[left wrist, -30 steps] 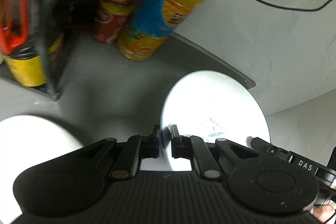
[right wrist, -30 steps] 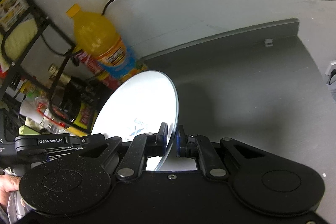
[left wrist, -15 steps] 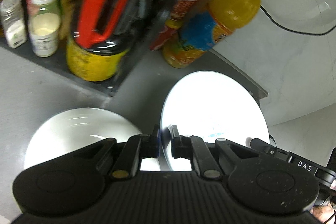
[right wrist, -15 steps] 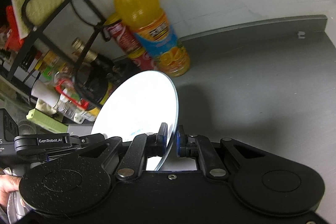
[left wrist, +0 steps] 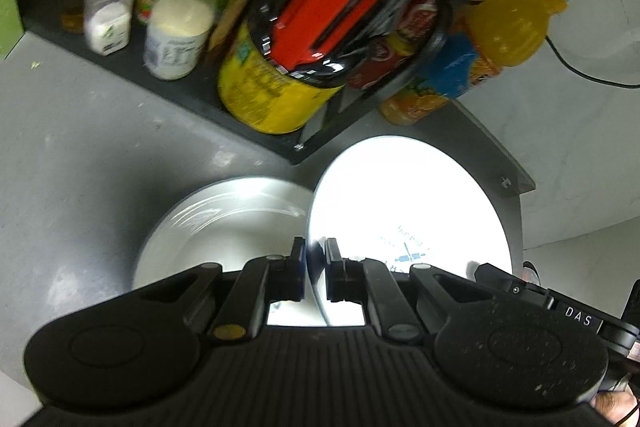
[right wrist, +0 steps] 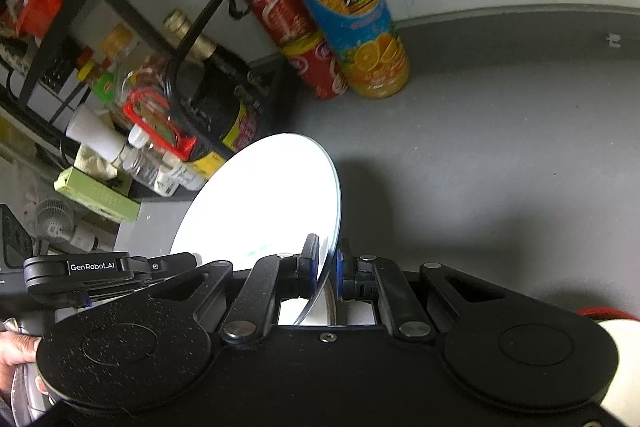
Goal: Organize plates and bowls
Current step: 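Lift the 'BAKERY' plate with both grippers and carry it over the plate stack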
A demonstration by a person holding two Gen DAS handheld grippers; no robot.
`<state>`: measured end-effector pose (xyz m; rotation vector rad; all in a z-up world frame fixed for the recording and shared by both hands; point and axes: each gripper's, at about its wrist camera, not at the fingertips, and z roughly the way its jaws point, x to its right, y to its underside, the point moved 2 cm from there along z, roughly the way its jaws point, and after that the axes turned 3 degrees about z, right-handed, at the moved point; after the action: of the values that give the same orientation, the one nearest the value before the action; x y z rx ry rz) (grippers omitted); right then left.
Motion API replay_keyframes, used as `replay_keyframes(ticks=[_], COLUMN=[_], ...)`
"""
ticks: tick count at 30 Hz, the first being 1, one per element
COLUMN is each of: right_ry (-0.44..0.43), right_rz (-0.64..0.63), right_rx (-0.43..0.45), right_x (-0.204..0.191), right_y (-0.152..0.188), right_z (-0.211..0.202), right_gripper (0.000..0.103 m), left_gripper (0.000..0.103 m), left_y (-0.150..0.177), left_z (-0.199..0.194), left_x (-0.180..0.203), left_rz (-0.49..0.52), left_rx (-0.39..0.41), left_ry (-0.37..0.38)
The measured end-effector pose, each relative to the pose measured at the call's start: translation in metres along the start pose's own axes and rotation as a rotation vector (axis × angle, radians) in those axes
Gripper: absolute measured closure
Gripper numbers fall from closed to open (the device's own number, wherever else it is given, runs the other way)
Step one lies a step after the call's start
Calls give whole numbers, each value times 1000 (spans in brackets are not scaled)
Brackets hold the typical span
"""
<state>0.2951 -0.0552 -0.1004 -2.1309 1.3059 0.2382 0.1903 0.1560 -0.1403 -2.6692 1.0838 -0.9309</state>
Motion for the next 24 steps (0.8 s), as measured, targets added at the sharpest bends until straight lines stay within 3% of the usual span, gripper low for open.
replay_keyframes(ticks=[13, 24], right_ry=[53, 117], right_rz=[-6, -110], right_rx=[-52, -75], right_x=[-5, -20], right_y=[25, 44], right_z=[26, 36], right_gripper=[95, 95], left_gripper=[96, 93], left_y=[19, 42], left_z=[16, 25], left_x=[-29, -43], left_rz=[-22, -12], left_rx=[-72, -115], left_ry=[-19, -65])
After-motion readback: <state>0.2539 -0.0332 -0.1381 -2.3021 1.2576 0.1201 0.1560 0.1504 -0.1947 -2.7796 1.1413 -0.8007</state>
